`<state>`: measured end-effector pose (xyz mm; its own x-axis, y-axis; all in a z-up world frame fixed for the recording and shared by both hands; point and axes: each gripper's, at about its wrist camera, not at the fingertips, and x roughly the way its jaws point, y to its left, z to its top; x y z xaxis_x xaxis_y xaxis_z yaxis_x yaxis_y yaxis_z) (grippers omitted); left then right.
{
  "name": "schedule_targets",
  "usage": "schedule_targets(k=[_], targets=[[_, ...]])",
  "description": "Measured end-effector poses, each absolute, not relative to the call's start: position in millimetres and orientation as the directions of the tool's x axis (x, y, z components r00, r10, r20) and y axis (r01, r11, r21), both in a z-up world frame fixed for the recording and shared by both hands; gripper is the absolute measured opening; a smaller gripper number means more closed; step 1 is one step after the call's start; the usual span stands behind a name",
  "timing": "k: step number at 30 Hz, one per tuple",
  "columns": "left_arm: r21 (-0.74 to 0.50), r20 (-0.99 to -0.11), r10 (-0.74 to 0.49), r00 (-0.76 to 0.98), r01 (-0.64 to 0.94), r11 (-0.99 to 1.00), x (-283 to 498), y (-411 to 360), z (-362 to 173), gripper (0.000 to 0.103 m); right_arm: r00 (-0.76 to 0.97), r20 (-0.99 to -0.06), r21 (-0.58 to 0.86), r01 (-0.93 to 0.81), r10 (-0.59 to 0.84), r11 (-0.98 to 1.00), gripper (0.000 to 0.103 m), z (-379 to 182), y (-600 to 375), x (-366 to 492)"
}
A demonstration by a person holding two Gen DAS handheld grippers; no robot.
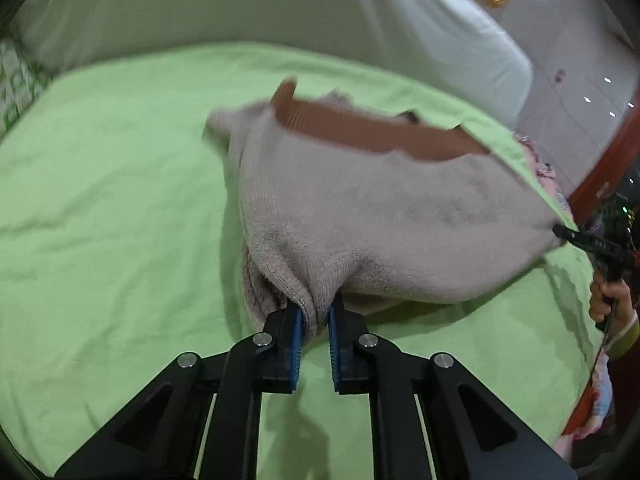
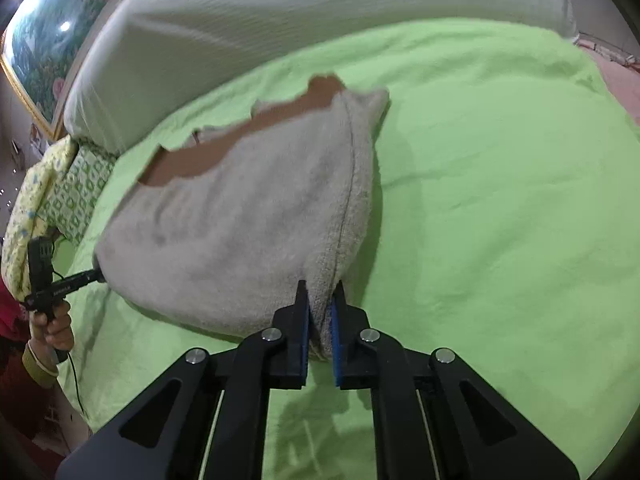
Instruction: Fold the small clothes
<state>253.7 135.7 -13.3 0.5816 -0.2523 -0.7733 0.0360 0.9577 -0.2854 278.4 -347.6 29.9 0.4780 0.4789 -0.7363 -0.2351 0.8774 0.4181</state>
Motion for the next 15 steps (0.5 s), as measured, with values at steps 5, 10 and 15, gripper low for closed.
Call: schedule_targets(k=[5, 10, 15], targets=[[-0.236, -0.831, -0.245, 0.500, 0.082, 0.968, 249, 131, -33, 0.009, 0.461, -0.756, 0.409, -0.221, 0.464, 0.886, 0.008, 29, -355, 276], [-0.262, -0.859, -0.262, 0.440, 0.061, 0.963, 247, 141, -51, 0.019, 0.404, -0.830, 0.348, -0.166, 0.386, 0.923, 0.010, -1, -346, 284], [-0.246, -0.853, -0.201, 0.482, -0.031, 0.969, 233, 165, -24, 0.054, 0.554, -0.791, 0.247, -0.099, 0.259, 0.964, 0.052, 38, -353, 271]])
